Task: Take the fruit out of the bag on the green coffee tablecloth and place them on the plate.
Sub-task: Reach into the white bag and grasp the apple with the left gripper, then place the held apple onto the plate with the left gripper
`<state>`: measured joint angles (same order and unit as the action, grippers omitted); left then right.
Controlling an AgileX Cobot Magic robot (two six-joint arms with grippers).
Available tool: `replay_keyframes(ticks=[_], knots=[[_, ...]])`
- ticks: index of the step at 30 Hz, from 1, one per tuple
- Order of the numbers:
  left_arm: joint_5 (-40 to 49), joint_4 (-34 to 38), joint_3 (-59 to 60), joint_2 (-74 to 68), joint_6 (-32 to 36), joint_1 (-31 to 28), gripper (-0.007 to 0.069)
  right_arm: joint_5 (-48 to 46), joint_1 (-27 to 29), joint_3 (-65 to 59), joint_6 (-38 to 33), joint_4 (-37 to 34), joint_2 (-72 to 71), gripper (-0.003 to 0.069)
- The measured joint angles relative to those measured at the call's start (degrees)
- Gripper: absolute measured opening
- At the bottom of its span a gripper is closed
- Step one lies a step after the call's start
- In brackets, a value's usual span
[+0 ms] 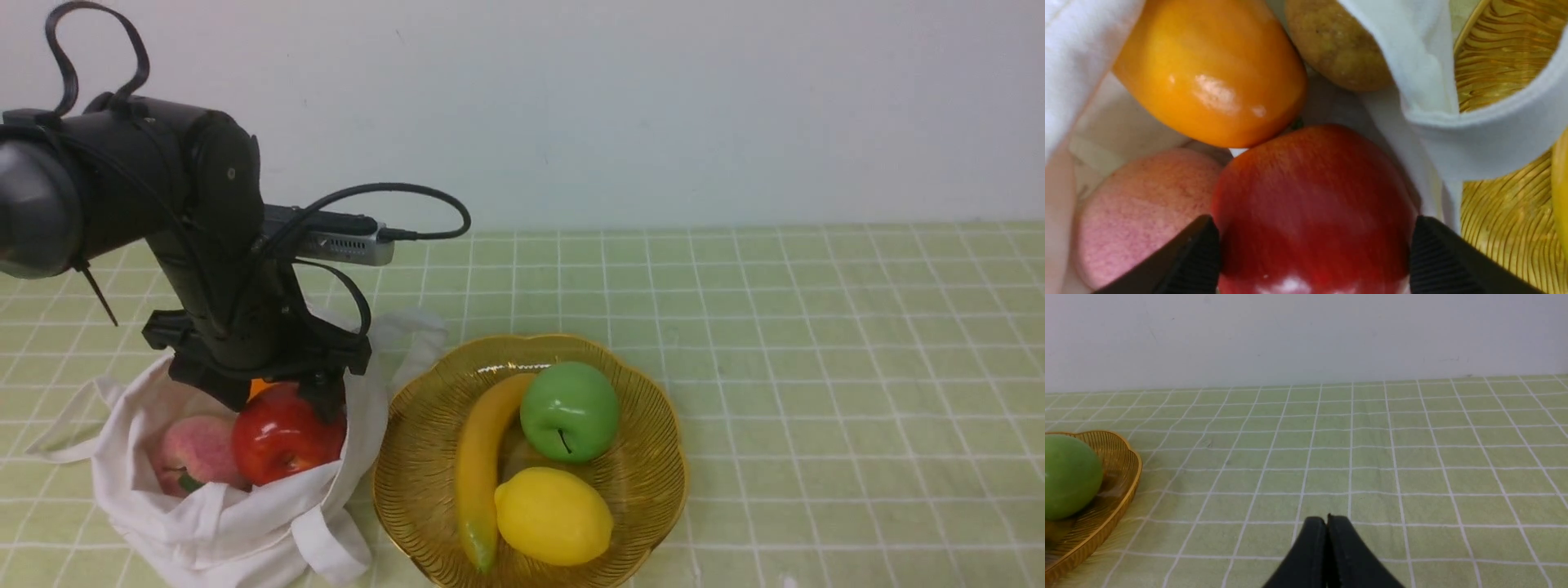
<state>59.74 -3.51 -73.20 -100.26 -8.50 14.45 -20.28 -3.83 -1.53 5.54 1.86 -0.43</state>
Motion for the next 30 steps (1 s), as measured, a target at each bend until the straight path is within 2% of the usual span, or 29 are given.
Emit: replay_keyframes(ticks=[2,16,23,26,30], knots=[[0.1,0.0,-0.1,0.0,0.0,0.0,0.0497,0.0,0.0,0.0,0.0,0.0,0.0,-0.0015],[2.6,-1.8,-3.4,5.2,-0.1,0.0,0.0475,0.0,0.0,0.0,0.0,0.0,0.0,-0.0015],[8.4,-5.1,-9.5,11.5,0.1,0.0,0.0469,0.0,0.0,0.0,0.0,0.0,0.0,-0.0015],[10.2,-3.2,-12.2,13.9,1.3,0.0,0.0465,0.0,0.0,0.0,0.0,0.0,0.0,-0.0015],[11.2,4.4,-12.8,14.9,4.0,0.9,0.0464,0.0,0.0,0.0,0.5,0.0,0.0,-0.0015]])
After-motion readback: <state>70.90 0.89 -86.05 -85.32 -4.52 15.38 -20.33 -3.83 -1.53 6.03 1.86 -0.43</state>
